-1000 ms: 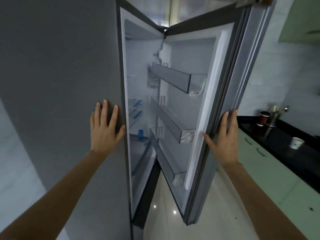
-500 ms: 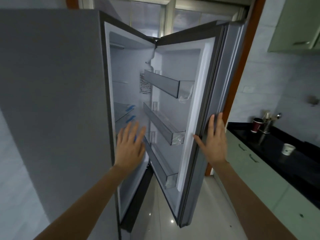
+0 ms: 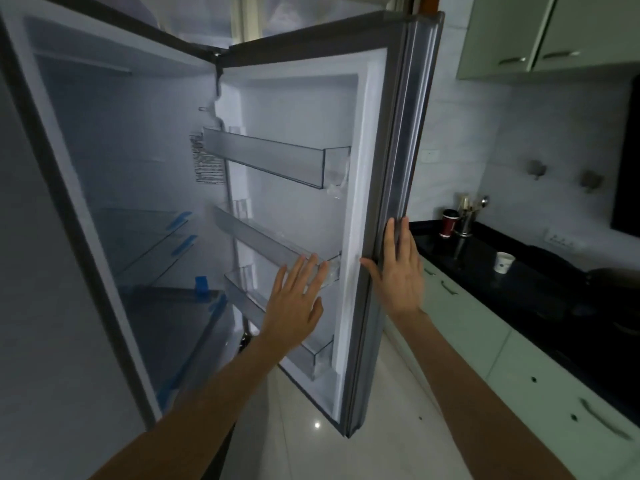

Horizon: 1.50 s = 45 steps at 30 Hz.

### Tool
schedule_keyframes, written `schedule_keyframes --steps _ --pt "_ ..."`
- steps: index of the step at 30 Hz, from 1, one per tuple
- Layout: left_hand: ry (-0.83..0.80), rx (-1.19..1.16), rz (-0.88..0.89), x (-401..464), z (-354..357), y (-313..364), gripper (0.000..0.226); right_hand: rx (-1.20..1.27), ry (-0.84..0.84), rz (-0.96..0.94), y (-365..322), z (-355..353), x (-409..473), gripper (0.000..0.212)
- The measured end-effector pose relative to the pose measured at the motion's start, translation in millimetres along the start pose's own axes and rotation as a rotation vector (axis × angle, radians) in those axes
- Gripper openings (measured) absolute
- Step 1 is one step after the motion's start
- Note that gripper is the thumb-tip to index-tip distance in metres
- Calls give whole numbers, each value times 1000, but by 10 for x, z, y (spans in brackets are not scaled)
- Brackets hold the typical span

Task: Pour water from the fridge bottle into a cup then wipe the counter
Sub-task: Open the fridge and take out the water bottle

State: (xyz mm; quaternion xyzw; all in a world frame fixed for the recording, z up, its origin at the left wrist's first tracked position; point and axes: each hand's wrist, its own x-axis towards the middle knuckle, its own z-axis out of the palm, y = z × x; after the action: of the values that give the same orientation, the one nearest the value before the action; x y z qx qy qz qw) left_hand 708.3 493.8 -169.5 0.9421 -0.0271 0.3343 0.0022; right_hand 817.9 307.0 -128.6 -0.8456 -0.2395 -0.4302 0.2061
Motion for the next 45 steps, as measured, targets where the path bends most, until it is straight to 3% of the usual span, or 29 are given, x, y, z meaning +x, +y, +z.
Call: schedule_keyframes --steps 15,21,28,34,40,45 --pt "256 -61 101 1106 924 544 54 -8 -62 87 1192 663 604 75" --pt "232 22 47 1468 1196 716 55 16 -135 106 1562 909 845 73" --pt "205 119 -29 1784 1341 884 50 89 -170 1 1924 1120 1093 68" --pt "112 177 -106 1903 1332 1019 60 123 -206 -129 2152 1103 1046 51" --pt "28 224 -278 1506 1268 1165 55 234 -227 -274 2303 1098 606 44" --pt "-119 299 -461 844 1310 1110 52 296 -383 -334 2214 1167 159 44"
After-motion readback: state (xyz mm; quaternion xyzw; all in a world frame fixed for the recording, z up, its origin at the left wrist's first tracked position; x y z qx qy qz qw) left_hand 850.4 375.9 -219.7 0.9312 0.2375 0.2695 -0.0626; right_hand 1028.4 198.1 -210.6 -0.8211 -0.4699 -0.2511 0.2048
